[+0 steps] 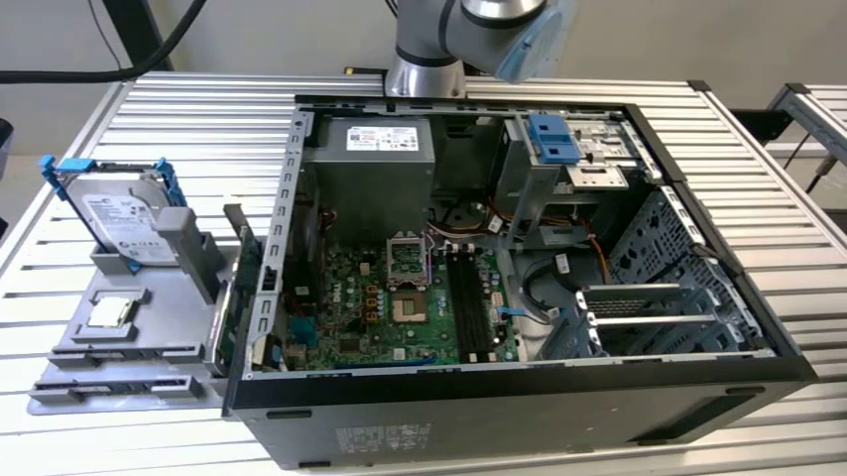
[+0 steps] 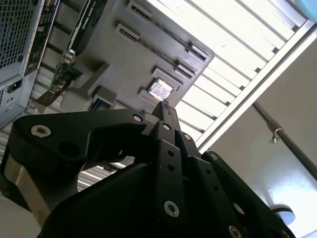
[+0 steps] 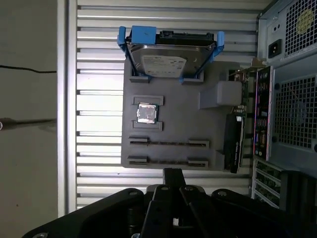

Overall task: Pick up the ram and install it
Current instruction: 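Pick up the ram and move it above insertion slot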

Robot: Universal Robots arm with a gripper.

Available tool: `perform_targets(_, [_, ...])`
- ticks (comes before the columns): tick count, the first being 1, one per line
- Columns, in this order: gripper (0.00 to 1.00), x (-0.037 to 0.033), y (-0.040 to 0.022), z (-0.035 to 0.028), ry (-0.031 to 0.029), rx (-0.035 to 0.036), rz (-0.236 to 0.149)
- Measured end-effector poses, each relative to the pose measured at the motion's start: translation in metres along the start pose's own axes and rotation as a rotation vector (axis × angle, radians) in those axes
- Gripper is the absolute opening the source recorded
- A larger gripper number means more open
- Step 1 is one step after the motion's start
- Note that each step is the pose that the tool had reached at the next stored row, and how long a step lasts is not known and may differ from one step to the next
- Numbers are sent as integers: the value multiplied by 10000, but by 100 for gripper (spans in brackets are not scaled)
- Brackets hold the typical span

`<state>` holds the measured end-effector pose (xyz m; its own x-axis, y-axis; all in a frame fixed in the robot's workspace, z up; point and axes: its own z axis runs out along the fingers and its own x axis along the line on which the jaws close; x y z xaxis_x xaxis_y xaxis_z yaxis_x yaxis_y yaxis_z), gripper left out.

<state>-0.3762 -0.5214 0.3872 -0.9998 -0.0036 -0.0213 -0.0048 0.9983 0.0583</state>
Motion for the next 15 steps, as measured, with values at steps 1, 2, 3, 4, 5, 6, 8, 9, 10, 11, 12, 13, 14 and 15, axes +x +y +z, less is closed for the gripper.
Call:
perform_targets(1, [0,0,0,0,1,0,-19])
perform_targets(2, [0,0,0,0,3,0,-38])
perform_targets(3, [0,0,0,0,4,-1,-58])
perform_targets(4, [0,1,0,0,5,-1,-77])
perform_targets(5, [0,1,0,0,7,-2,-102])
perform_targets(6, [0,1,0,0,9,-2,-137])
perform_targets(8, [0,1,1,0,13,-6,-237])
perform_targets(9, [0,1,0,0,17,-6,-292])
perform_targets(10, [0,1,0,0,20,-7,-345])
perform_targets(11, [0,1,0,0,23,-9,-395])
perform_targets(12, [0,1,0,0,25,-10,-446])
perform_targets(13, [0,1,0,1,28,-11,-493])
perform_targets(14, [0,1,0,1,31,-12,-540])
perform_targets(15, [0,1,0,0,35,-12,-587])
